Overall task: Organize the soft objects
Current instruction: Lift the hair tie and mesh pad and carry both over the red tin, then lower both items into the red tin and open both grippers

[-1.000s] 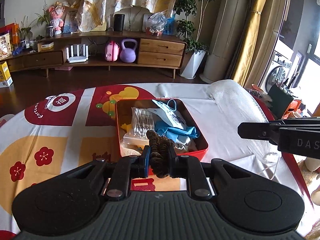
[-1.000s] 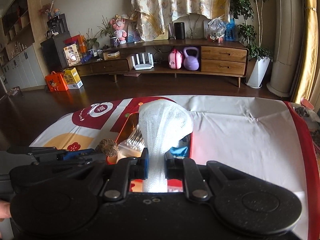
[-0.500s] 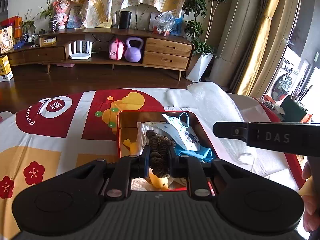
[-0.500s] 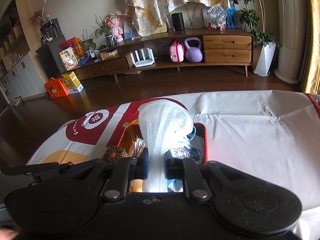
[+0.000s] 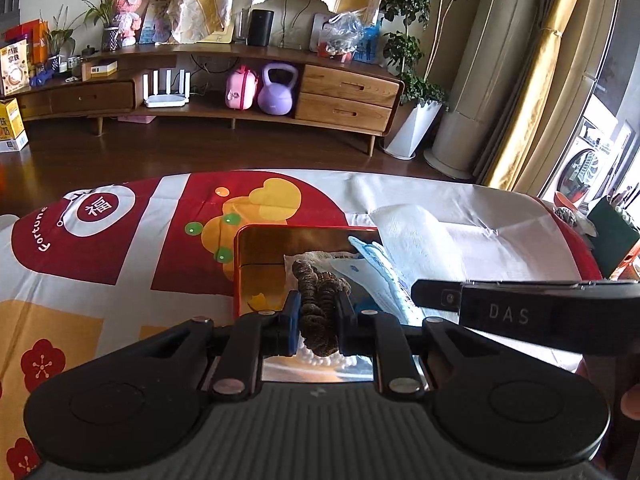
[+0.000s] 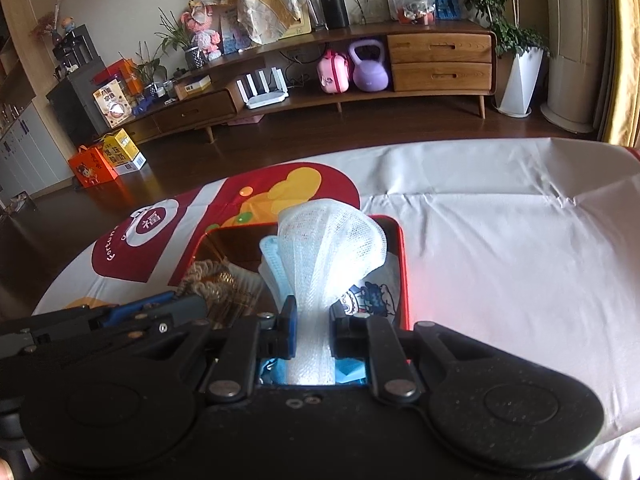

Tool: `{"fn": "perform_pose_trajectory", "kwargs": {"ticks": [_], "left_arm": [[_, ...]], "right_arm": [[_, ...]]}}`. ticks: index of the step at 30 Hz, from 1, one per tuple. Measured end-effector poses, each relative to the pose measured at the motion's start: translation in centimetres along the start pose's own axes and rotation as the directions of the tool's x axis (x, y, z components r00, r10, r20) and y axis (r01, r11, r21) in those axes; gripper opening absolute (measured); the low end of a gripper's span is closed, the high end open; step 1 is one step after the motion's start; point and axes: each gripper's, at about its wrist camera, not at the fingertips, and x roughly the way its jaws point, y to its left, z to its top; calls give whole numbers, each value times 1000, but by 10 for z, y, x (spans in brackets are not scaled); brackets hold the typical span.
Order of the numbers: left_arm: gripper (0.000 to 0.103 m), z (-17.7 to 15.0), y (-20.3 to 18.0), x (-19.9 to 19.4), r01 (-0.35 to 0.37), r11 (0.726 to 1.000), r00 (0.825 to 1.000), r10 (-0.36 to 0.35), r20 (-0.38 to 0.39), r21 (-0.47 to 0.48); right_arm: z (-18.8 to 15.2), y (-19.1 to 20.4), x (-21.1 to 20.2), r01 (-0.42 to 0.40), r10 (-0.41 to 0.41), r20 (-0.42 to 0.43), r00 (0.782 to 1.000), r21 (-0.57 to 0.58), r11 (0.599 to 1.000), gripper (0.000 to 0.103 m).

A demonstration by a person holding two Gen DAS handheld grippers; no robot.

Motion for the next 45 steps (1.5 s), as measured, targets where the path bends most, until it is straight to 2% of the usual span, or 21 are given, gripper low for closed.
{"fn": "perform_pose_trajectory", "kwargs": {"ticks": [14,20,22,26,30,33,39,41,42,45], "left_arm": [[17,-9,3,32,-21,1000,999,21,-31,11],[17,-10,1,32,-24,999,999,25,-28,28],[17,-10,1,31,-24,999,999,25,-26,30],[19,-9,2,26,-25,1000,999,26,-36,12],[24,-10,4,21,-19,1000,999,19,-45,-1],[30,-11,5,15,-11,1000,999,10,-49,-12],[32,-13,4,1,-5,1000,999,4,-46,-17],[47,-13,3,-4,-2,1000,999,1,-47,-17],[59,-13,2,-7,0,1000,999,-1,-42,-16],[61,-14,0,-14,4,1000,999,-5,-35,-7]], "right_arm": [[-17,-4,22,-5,4,-44,999,-5,1000,18],[-18,-4,19,8,-9,-42,999,-19,1000,24],[-16,-3,15,13,-14,-38,999,-24,1000,31],[-15,-5,5,18,-18,-19,1000,-15,1000,38],[-14,-6,-5,7,-7,-5,1000,-9,1000,51],[-14,-3,-14,12,-12,6,1000,-23,1000,52],[-13,0,-37,11,-11,31,999,-23,1000,58],[-14,1,-45,11,-10,40,999,-27,1000,60],[-15,2,-48,12,-11,42,999,-31,999,60],[-18,3,-59,11,-9,50,999,-41,999,61]]}}
